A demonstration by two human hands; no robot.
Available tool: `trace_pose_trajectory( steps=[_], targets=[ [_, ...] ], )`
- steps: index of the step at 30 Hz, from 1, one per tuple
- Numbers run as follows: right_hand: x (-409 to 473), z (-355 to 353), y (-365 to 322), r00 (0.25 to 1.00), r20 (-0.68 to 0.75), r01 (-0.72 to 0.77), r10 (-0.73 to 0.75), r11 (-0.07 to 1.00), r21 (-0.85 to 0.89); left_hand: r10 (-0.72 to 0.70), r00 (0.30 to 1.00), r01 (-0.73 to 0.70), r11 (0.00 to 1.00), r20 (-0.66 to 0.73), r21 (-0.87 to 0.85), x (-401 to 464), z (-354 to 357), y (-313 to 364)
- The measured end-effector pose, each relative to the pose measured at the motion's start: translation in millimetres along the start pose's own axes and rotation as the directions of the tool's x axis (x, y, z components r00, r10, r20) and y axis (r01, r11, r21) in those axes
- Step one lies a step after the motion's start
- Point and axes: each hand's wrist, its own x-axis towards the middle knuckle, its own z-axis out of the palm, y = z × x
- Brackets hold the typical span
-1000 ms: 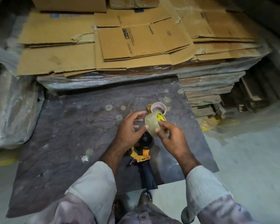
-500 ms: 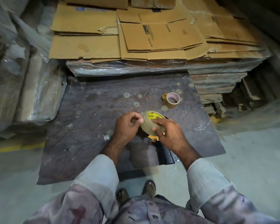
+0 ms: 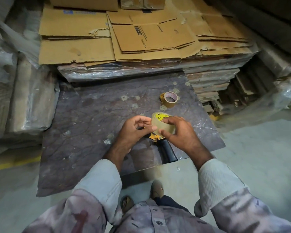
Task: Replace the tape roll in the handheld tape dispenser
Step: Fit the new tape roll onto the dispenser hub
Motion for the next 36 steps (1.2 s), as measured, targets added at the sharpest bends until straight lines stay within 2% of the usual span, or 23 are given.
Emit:
trace_pose_trajectory(
  steps=[3,5,13,18,22,23,25,27,29,32,36],
  targets=[
    [3.7,-3.2,-5.0,1.0,0.011,0.021,-0.021,1.0,-0.015,0.051,0.995,-0.042,0.993,-0.08,0.114,4.0,2.4,-1.2],
    [7.6,-5.4,-4.9,0.999,0.017,0.037,-0.037,0.999,-0.009,0.068,0.994,-0.055,0.988,-0.082,0.148,8.9,0.0,-1.8],
    [28.2,-18.0,27.0,0.996,-0.01,0.09,-0.089,0.984,0.154,-0.089,0.993,0.105,0.971,0.083,-0.215,18.2,-15.5,21.6],
    [50.5,-22.2,46.1,0.996,0.03,0.075,-0.082,0.98,0.184,-0.15,0.976,0.176,0.97,0.156,-0.166,28.4,-4.6,22.5],
    [79.6,-30.0,58.1,0.989,0.063,0.122,-0.132,0.984,0.132,-0.144,0.974,0.183,0.957,0.177,-0.227,48.8,3.4,17.1],
    [88.2,-30.4,62.6,0.987,0.067,0.136,-0.144,0.984,0.114,-0.147,0.976,0.176,0.965,0.158,-0.192,55.4,7.3,15.0],
    [103.1,-28.7,71.4,0.984,0.087,0.146,-0.153,0.985,0.089,-0.131,0.991,0.13,0.991,0.036,0.025,69.3,18.5,11.5],
    [113.6,-21.9,80.4,0.98,0.124,0.147,-0.156,0.986,0.077,-0.077,0.994,0.096,0.962,-0.084,0.254,82.6,29.8,4.7],
    [121.7,-11.4,90.0,0.975,0.147,0.159,-0.169,0.984,0.076,-0.003,0.988,0.061,0.924,-0.151,0.377,94.8,35.5,-5.8],
    [126.2,2.9,105.1,0.971,0.185,0.145,-0.15,0.989,0.043,0.092,0.988,-0.014,0.849,-0.122,0.529,104.9,34.7,-24.6],
    [124.9,17.0,126.4,0.965,0.243,0.108,-0.101,0.994,-0.013,-0.003,0.993,0.066,0.833,-0.115,0.549,100.7,31.8,-56.3]
  ],
)
